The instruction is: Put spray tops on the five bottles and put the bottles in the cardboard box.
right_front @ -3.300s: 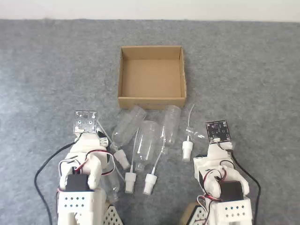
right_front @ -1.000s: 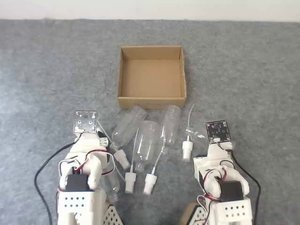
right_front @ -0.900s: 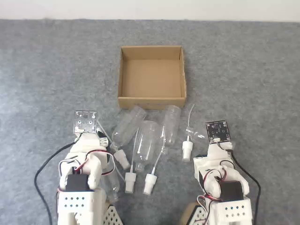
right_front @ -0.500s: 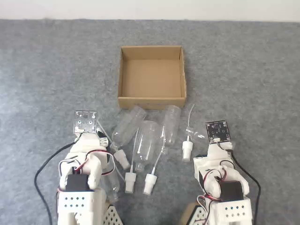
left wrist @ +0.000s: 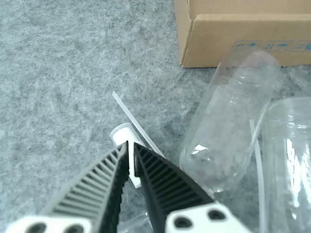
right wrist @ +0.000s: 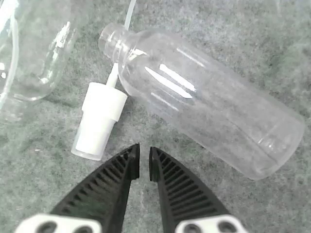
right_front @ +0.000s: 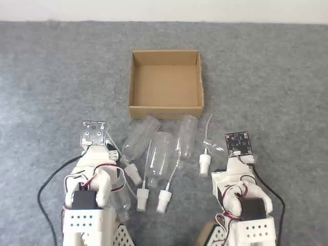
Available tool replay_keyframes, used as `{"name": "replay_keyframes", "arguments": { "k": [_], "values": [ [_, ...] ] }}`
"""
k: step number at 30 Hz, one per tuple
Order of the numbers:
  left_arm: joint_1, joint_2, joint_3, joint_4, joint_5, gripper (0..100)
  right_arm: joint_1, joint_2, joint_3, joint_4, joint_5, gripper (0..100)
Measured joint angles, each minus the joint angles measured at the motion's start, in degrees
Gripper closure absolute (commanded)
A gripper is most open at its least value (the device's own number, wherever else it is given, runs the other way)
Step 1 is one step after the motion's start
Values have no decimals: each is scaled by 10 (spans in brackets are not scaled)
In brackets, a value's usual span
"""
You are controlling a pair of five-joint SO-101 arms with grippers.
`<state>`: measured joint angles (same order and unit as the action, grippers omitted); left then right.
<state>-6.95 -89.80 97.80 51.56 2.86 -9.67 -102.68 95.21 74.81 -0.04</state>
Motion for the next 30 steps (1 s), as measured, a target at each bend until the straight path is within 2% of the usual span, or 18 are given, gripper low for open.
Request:
{"name": "replay_keyframes", "arguments": {
  "k": [11, 19, 25, 30],
  "values": [
    [-2, 0, -18, 0, 0, 988, 0, 0, 0, 0, 0, 990],
    [-55, 0, -18, -1, 0, 988, 2, -9, -39, 0, 2, 991],
    [-58, 0, -18, -56, 0, 988, 1, -4, -77, 0, 2, 991],
    [-58, 0, -18, -63, 0, 988, 1, -7, -124, 0, 2, 989]
  ]
}}
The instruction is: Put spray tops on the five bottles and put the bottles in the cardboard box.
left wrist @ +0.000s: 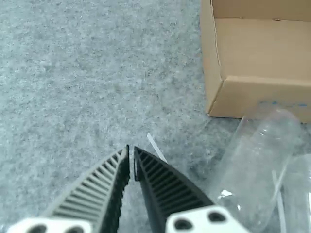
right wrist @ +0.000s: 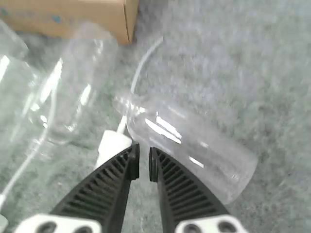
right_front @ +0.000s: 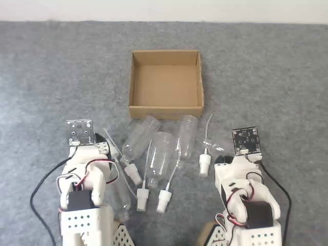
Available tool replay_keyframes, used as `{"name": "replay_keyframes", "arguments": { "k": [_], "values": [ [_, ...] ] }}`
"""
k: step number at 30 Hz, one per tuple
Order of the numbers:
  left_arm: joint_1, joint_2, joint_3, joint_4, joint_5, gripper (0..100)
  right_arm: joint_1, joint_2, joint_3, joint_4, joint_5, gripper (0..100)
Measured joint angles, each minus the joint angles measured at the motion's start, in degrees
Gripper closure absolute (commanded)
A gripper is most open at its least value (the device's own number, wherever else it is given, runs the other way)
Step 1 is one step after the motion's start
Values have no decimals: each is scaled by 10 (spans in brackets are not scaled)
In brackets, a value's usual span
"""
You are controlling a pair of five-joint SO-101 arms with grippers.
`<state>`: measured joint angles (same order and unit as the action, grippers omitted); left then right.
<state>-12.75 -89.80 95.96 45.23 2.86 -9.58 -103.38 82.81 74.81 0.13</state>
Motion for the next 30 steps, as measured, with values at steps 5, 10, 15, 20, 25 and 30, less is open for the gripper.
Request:
{"name": "replay_keyframes", "arguments": {
  "k": [5, 10, 15, 20, 25, 30],
  "values": [
    [0, 0, 0, 0, 0, 988, -1, -4, -54, 0, 0, 989],
    [0, 0, 0, 0, 0, 988, 2, -4, -92, 0, 65, 988],
    [0, 0, 0, 0, 0, 988, 0, -4, -129, -13, 202, 988],
    [0, 0, 0, 0, 0, 988, 1, -4, -165, -32, 239, 947],
    [0, 0, 0, 0, 0, 988, 1, -4, -222, -32, 242, 935],
    [0, 0, 0, 0, 0, 988, -1, 75, -278, -32, 242, 931]
  ]
}}
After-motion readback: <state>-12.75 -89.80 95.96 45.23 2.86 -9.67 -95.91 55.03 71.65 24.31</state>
